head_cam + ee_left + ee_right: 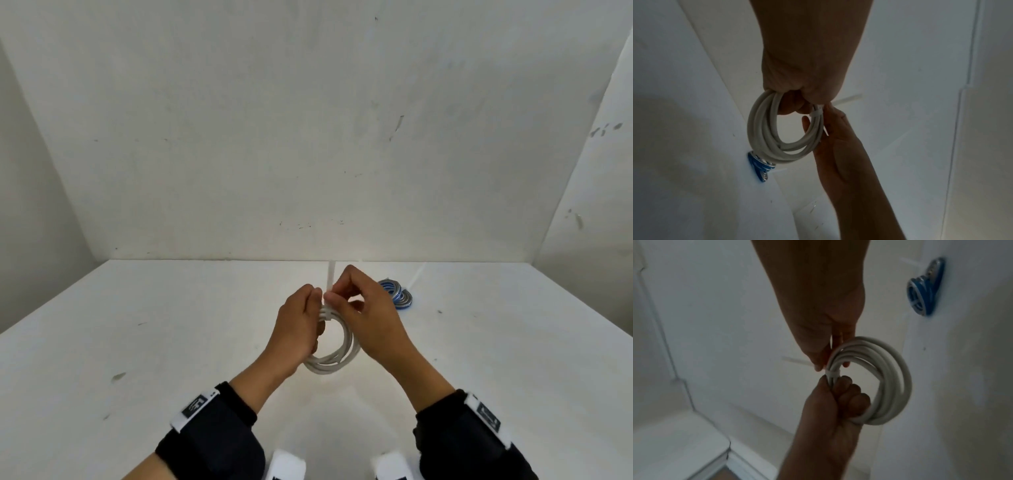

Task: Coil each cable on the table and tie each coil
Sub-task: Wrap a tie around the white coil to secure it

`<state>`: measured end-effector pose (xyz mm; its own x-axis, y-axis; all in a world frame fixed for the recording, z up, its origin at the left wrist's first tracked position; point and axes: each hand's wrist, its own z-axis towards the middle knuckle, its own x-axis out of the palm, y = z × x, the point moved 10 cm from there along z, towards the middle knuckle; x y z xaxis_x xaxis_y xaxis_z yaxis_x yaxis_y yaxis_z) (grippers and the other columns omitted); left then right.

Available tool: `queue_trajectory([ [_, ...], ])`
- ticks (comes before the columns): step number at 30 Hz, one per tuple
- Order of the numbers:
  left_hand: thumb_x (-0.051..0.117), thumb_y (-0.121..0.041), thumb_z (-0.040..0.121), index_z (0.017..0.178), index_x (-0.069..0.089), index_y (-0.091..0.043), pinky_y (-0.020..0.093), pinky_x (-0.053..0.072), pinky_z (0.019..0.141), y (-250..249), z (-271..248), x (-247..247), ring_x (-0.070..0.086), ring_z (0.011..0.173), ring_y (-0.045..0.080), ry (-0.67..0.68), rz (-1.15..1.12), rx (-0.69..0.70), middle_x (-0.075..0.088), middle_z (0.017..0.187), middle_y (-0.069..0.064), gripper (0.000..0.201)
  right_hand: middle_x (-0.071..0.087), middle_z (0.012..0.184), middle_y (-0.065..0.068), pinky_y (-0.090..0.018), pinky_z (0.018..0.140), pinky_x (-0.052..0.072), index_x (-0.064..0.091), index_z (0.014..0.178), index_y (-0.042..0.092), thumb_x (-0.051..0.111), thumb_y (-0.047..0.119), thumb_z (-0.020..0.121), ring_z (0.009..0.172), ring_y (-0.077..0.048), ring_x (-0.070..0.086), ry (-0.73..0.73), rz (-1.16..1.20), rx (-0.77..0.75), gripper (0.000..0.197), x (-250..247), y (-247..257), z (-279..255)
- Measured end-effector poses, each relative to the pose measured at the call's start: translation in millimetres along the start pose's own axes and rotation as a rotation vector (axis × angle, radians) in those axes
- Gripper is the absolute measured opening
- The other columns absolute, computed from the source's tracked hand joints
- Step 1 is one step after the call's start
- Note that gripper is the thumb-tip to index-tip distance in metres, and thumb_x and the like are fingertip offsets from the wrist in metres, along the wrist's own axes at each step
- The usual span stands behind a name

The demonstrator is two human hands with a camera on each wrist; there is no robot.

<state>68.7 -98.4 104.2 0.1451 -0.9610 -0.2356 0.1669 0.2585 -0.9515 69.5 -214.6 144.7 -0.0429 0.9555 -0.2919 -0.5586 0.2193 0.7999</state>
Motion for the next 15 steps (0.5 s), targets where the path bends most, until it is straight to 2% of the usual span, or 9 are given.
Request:
queue_trajectory([
  [3,0.028,-0.021,0.101,0.075,0.038,-0.011,0.021,0.024,0.041,9,1,5,0.024,0.039,0.009,0.066,-0.092,-0.114,0.031,0.049,-0.002,0.029,0.055,0.078,0.005,-0.023,0.068,0.046,0.052,0.08,0.013,0.058,0.015,0.09,0.075,-0.014,0.053,0.006,-0.119,-0.168,0.012,8,15,-7],
  [5,0.027,-0.016,0.1,0.076,0.038,-0.011,0.022,0.024,0.042,19,0,9,0.023,0.04,0.01,0.102,-0.127,-0.177,0.031,0.047,-0.005,0.027,0.051,0.082,0.012,-0.02,0.067,0.039,0.049,0.086,0.02,0.053,0.02,0.093,0.079,-0.012,0.046,0.081,-0.247,-0.186,0.009,22,12,-11],
  [7,0.026,-0.015,0.099,0.079,0.04,-0.01,0.021,0.024,0.041,26,-4,14,0.023,0.039,0.009,0.118,-0.138,-0.199,0.031,0.047,-0.004,0.025,0.048,0.082,0.013,-0.024,0.066,0.039,0.045,0.09,0.022,0.049,0.022,0.096,0.078,-0.012,0.043,0.101,-0.346,-0.167,0.007,29,3,-11],
  [9,0.027,-0.02,0.101,0.079,0.041,-0.011,0.022,0.026,0.041,25,-9,18,0.026,0.039,0.009,0.111,-0.129,-0.165,0.033,0.05,-0.002,0.027,0.049,0.074,0.01,-0.033,0.063,0.042,0.042,0.089,0.021,0.046,0.019,0.096,0.072,-0.014,0.046,0.056,-0.355,-0.069,0.009,25,-9,-8],
  [11,0.032,-0.025,0.101,0.074,0.037,-0.012,0.024,0.027,0.042,17,-9,18,0.029,0.038,0.009,0.067,-0.07,-0.08,0.035,0.05,-0.003,0.031,0.053,0.069,0.005,-0.04,0.059,0.049,0.042,0.09,0.017,0.046,0.017,0.097,0.064,-0.018,0.053,0.025,-0.24,0.088,0.008,18,-24,-4],
  [12,0.034,-0.025,0.101,0.071,0.034,-0.013,0.025,0.028,0.043,10,-9,14,0.031,0.038,0.008,0.031,-0.013,-0.018,0.037,0.05,-0.004,0.032,0.055,0.07,0.001,-0.04,0.056,0.053,0.043,0.091,0.015,0.046,0.016,0.098,0.062,-0.02,0.057,0.026,-0.142,0.177,0.008,16,-30,-3],
  [15,0.037,-0.027,0.101,0.07,0.033,-0.015,0.026,0.033,0.048,-13,-9,8,0.039,0.044,0.008,-0.045,0.205,0.206,0.043,0.053,-0.004,0.033,0.059,0.076,-0.012,-0.028,0.047,0.054,0.045,0.093,0.007,0.048,0.016,0.099,0.055,-0.018,0.062,0.072,0.161,0.423,0.011,15,-44,-4],
])
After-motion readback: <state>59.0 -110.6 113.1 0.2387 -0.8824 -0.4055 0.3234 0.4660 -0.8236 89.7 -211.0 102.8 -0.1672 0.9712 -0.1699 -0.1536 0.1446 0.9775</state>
